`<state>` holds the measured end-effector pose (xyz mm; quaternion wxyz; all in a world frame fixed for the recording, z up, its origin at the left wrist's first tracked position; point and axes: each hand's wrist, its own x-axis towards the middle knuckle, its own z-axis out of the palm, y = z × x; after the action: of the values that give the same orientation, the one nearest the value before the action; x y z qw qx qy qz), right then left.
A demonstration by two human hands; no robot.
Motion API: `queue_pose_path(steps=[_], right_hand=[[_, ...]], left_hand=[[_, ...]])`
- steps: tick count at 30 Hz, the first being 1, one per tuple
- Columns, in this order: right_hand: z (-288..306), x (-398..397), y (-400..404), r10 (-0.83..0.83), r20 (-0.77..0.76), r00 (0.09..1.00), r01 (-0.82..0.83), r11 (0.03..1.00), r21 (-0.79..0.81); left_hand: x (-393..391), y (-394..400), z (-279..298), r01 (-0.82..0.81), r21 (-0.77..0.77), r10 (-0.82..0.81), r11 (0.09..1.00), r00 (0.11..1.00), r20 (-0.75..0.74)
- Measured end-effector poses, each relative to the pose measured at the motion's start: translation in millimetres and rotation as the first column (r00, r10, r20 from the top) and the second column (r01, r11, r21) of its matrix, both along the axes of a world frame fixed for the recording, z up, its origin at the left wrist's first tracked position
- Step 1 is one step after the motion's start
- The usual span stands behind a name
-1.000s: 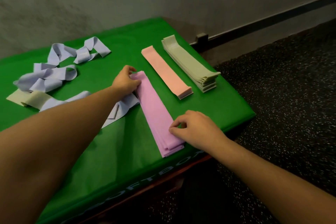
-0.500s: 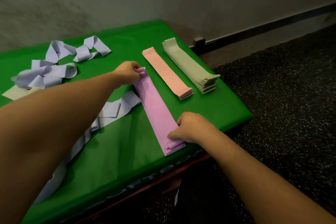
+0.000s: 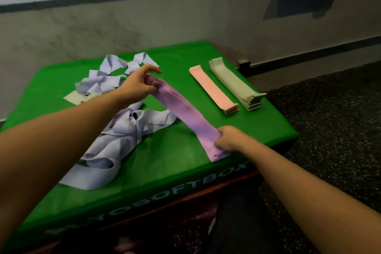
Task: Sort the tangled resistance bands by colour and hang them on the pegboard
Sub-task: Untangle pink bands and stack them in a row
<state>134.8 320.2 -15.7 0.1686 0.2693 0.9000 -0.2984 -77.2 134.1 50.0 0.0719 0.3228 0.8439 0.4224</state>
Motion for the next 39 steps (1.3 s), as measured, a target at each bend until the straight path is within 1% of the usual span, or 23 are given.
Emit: queue_pose_path(steps=[2,4,5,7,9,11,14,16,19,21,23,24,25,28,31,34,36,39], right_hand=[[4,4,-1,0.04,-0.032,0.999,-0.039,0.999,0.028],[10,8,1,0.08,-0.084,0.993,-0.075,0.995,0.067],[13,10,1,0.107,-0.11,0.988,-0.098,0.991,0.092],[19,14,4,0.184,-0.164,0.969,-0.155,0.973,0.173],[24,18,6,0.284,-0.194,0.939,-0.219,0.929,0.298],[24,22,9,0.364,-0.199,0.91,-0.268,0.882,0.387],[16,26,11,0.436,-0.136,0.889,-0.322,0.81,0.49],[8,27,9,0.476,-0.106,0.873,-0.346,0.758,0.552],[0,28,8,0.534,-0.087,0.841,-0.35,0.659,0.665],[-4,29,7,0.548,-0.028,0.836,-0.383,0.621,0.684],[-7,31,7,0.55,0.017,0.835,-0.411,0.603,0.684],[-8,31,7,0.549,0.015,0.836,-0.411,0.608,0.68],[-7,31,8,0.54,-0.019,0.841,-0.395,0.639,0.66],[-1,27,14,0.445,-0.14,0.885,-0.319,0.797,0.513],[-5,20,23,0.432,-0.192,0.881,-0.322,0.846,0.424],[-5,19,33,0.358,-0.28,0.891,-0.275,0.915,0.295],[-5,23,39,0.314,-0.304,0.9,-0.25,0.94,0.23],[-9,30,43,0.314,-0.342,0.886,-0.254,0.945,0.207]], left_hand=[[10,-29,1,0.025,-0.028,-0.025,0.999,1.0,-0.018],[23,-56,-2,0.025,-0.038,-0.024,0.999,1.0,0.019],[30,-68,-6,0.015,-0.046,-0.015,0.999,1.0,0.01],[47,-87,-18,-0.007,-0.047,0.003,0.999,0.995,-0.098],[65,-100,-35,-0.027,-0.015,0.023,1.0,0.973,-0.23],[83,-107,-57,-0.028,0.04,0.038,0.999,0.955,-0.295],[108,-112,-89,-0.033,0.094,0.059,0.995,0.955,-0.291],[118,-114,-105,-0.058,0.08,0.079,0.995,0.953,-0.292],[125,-112,-116,-0.093,-0.01,0.087,0.996,0.96,-0.267],[124,-111,-120,-0.096,-0.07,0.075,0.993,0.965,-0.25],[121,-112,-123,-0.09,-0.095,0.066,0.991,0.969,-0.237],[119,-113,-124,-0.09,-0.101,0.065,0.991,0.972,-0.226],[117,-114,-125,-0.094,-0.105,0.07,0.99,0.974,-0.217],[110,-115,-127,-0.106,-0.137,0.078,0.985,0.977,-0.197],[111,-115,-132,-0.098,-0.136,0.071,0.986,0.979,-0.192],[113,-117,-136,-0.097,-0.047,0.085,0.994,0.973,-0.213],[113,-119,-135,-0.089,0.018,0.091,0.996,0.976,-0.2],[111,-119,-128,-0.13,0.108,0.146,0.986,0.977,-0.153]])
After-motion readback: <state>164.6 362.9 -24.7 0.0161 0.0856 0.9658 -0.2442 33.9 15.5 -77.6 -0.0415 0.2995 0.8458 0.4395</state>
